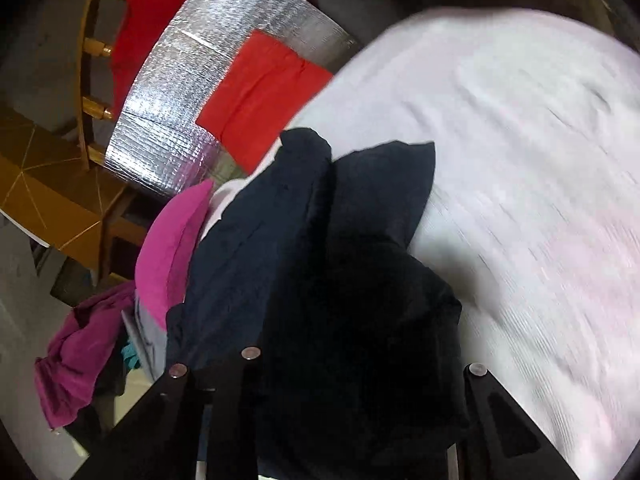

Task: Fold large clothes

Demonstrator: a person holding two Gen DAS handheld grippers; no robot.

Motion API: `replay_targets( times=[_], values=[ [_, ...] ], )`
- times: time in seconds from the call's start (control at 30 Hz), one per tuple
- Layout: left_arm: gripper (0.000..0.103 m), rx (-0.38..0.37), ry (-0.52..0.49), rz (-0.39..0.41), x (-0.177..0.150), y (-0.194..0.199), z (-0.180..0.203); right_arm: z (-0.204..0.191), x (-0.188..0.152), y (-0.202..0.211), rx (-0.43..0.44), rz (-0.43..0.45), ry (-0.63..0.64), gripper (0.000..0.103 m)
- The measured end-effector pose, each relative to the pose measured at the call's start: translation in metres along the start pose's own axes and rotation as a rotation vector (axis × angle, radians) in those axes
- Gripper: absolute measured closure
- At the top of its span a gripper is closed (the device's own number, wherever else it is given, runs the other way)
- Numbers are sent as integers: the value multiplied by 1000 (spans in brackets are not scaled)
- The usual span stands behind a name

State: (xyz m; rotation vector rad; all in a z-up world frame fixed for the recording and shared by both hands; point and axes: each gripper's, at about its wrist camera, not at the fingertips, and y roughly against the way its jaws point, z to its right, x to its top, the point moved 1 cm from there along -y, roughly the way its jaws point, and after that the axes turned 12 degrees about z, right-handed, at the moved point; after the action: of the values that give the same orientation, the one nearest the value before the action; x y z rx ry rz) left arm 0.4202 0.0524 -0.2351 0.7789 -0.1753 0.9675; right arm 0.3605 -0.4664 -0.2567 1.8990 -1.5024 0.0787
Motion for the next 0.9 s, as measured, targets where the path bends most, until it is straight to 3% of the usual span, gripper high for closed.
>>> replay_targets(
  times=[0.13,0.2,0.3,0.4,0.47,0.5,0.57,0.6,0.7,0.9],
  values=[
    [79,11,13,-24,-22,28,-22,16,-22,33,11,-31,-11,72],
    [71,36,6,-48,-29,35,-27,22,-28,41,13,-56,-5,72],
    [54,77,48,-135,-30,38,-38,37,-29,48,-17,-135,-32,56],
    [49,80,-4,-247,-28,60,-43,50,-20,71,2,-193,-75,38],
    [47,72,-70,-244,-20,84,-42,54,-6,95,10,-179,-35,37],
    [40,79,-108,-215,-12,97,-40,56,0,104,15,-165,-20,34],
    [32,98,-156,-146,10,109,-27,58,18,117,11,-101,-2,21],
    [30,92,-173,-127,18,108,-20,58,27,116,7,-79,-3,14],
    [23,88,-229,-121,36,80,3,54,43,84,23,-106,-40,14],
    [21,89,-182,-266,30,-10,3,62,46,1,-25,-194,-82,14]
  ],
)
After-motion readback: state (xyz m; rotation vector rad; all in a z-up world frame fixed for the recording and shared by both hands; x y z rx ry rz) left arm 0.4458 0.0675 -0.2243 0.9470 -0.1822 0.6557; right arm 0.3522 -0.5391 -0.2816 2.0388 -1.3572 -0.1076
